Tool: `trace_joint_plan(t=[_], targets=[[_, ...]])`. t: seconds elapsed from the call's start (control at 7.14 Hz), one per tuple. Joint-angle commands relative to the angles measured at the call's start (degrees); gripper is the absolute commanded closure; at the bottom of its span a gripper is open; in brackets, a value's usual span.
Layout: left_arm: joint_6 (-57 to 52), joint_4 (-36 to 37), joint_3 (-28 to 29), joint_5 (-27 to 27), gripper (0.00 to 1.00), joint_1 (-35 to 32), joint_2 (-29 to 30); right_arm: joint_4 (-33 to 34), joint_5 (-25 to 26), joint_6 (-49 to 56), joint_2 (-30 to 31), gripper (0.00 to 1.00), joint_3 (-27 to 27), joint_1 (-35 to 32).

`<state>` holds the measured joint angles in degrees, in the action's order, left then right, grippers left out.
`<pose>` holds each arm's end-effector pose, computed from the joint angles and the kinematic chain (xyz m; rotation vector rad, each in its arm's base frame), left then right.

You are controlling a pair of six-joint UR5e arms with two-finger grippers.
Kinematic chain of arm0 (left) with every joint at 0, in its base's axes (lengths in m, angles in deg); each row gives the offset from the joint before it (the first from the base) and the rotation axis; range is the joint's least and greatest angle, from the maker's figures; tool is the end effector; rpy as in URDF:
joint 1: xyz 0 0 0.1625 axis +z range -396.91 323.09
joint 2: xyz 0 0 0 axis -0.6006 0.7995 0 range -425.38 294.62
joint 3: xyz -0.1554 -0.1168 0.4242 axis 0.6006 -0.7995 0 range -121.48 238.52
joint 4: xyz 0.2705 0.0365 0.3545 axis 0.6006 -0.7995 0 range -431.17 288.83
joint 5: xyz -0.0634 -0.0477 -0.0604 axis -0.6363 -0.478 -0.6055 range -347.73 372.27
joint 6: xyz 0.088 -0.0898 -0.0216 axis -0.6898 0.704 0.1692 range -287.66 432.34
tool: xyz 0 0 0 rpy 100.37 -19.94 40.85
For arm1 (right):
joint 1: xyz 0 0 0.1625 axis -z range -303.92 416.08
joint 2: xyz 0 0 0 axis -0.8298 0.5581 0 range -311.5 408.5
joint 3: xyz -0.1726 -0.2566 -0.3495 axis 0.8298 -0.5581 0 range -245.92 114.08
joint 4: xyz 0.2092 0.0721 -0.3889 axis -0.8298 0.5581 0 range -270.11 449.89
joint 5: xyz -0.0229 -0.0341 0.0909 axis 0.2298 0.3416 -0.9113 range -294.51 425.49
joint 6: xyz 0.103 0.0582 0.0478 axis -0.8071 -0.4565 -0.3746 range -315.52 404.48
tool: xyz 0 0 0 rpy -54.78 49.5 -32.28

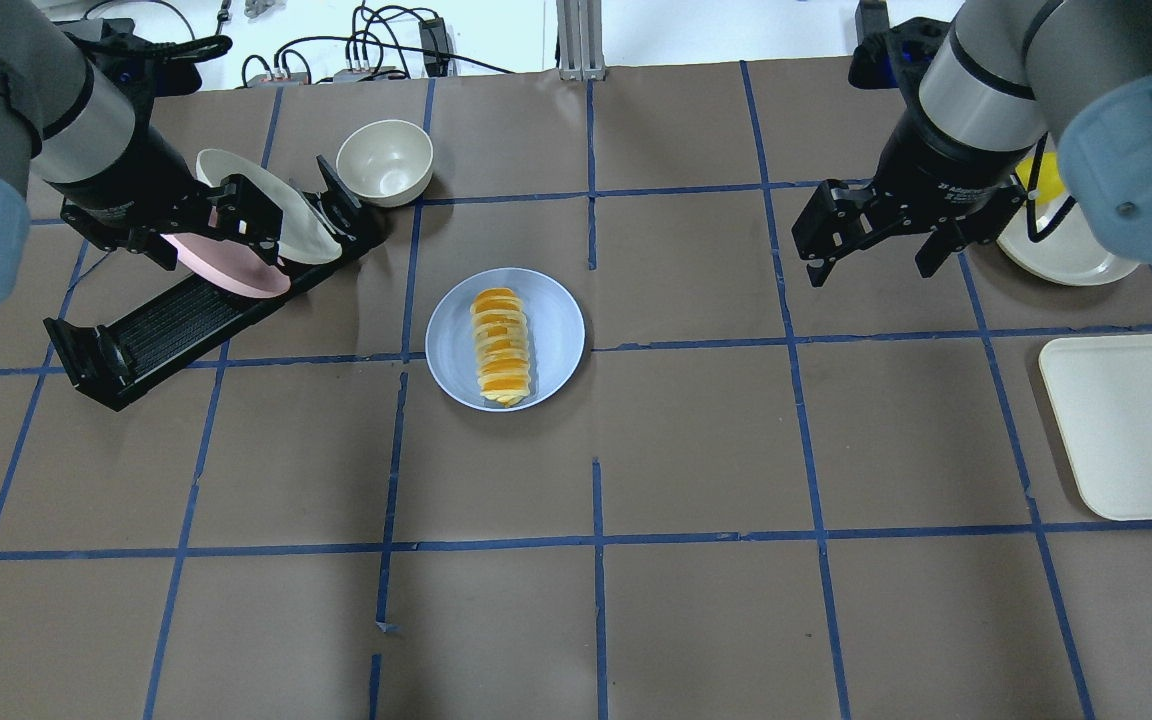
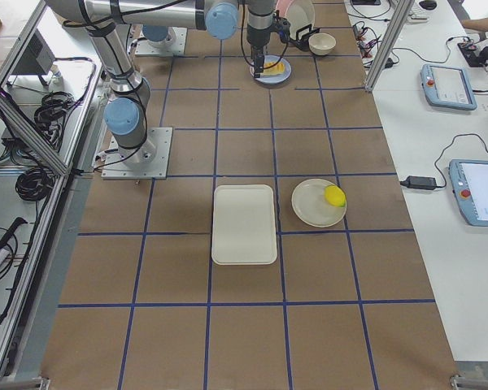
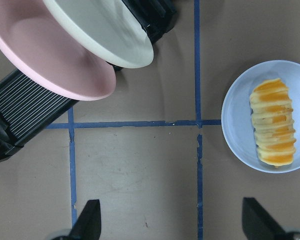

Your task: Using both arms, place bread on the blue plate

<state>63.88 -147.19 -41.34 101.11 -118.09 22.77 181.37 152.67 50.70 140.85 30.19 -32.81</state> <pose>-0.0546 -0.5350 0.4529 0.0083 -3.1327 0.1663 0.1298 -0.5043 0.4694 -0.1360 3.0865 0.0566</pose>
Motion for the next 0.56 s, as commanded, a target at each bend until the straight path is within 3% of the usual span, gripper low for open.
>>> trace_joint_plan(t=[0.0, 0.42], targets=[[0.38, 0.61, -0.07, 0.11, 0.00, -0.21, -0.26, -0.60, 2.20, -0.06, 0.11, 0.00, -0.13, -0.24], [0.54, 0.70, -0.33, -0.16, 0.00, -0.21, -0.17, -0.34, 1.76, -0.06, 0.29, 0.00, -0.05, -0.24]])
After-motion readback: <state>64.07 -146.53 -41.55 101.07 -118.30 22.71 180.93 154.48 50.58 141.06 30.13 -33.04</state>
